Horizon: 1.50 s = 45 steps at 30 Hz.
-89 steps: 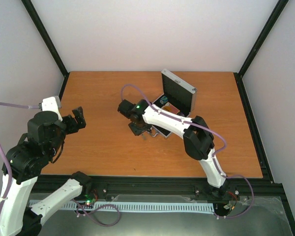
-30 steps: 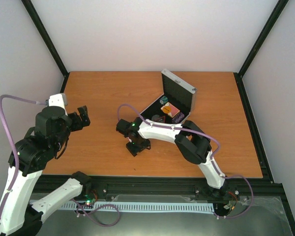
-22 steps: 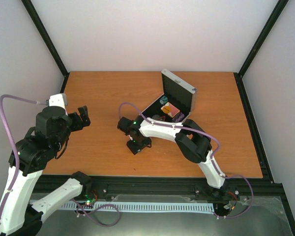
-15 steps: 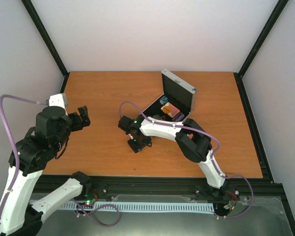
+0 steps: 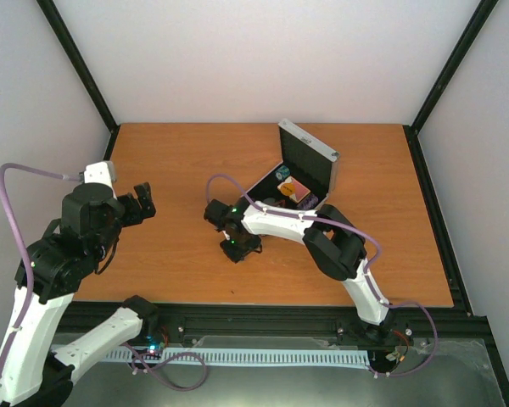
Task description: Pack up texas hold em set
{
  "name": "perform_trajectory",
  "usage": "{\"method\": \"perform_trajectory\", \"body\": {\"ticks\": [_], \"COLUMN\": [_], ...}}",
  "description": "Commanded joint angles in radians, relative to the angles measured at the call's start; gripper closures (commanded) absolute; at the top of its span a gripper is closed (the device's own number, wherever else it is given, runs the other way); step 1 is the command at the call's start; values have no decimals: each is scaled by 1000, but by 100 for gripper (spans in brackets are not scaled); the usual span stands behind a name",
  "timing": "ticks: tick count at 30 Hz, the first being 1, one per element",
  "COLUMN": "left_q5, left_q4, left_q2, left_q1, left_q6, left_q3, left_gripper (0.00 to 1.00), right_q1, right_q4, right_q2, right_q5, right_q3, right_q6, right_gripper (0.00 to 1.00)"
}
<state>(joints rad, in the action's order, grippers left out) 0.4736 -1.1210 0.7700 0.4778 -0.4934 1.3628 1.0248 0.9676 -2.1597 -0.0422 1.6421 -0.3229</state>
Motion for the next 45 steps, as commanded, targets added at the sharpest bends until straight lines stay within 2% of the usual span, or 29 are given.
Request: {"method": "perform_trajectory", "body": {"ticks": [1, 11, 19, 25, 33, 37, 40, 41, 45], "left_q5": [15, -9, -8, -1, 7, 4, 4, 5, 2], "left_q4": [16, 18, 14, 1, -10, -10, -10, -10, -10], "left_q2": [1, -42, -46, -45, -41, -40, -38, -38, -41], "left_q1": [-4, -4, -4, -4, -4, -4, -4, -4, -4], "left_q6": [0, -63, -67, -66, -65, -68, -68, -69, -72], "left_q3": [-4, -94, -94, -75, -60, -61, -59, -59, -64], "left_gripper": [0, 0, 0, 0, 0, 0, 0, 0, 0], "right_q1": [-2, -12, -12, -14, -15, -15, -12, -8, 18], "right_q4": [20, 47, 19, 15, -26, -36, -45, -46, -37], "right_q2": [25, 95, 43, -16, -35, -34, -23, -19, -17], "right_q5": [40, 53, 9, 20, 12, -8, -21, -20, -7], "right_q3": [11, 36, 33, 53, 11, -7, -43, -52, -64], "right_q6": [-14, -24, -17, -2, -7, -10, -33, -37, -50], "right_gripper": [60, 60, 21, 11, 11, 22, 40, 43, 42]}}
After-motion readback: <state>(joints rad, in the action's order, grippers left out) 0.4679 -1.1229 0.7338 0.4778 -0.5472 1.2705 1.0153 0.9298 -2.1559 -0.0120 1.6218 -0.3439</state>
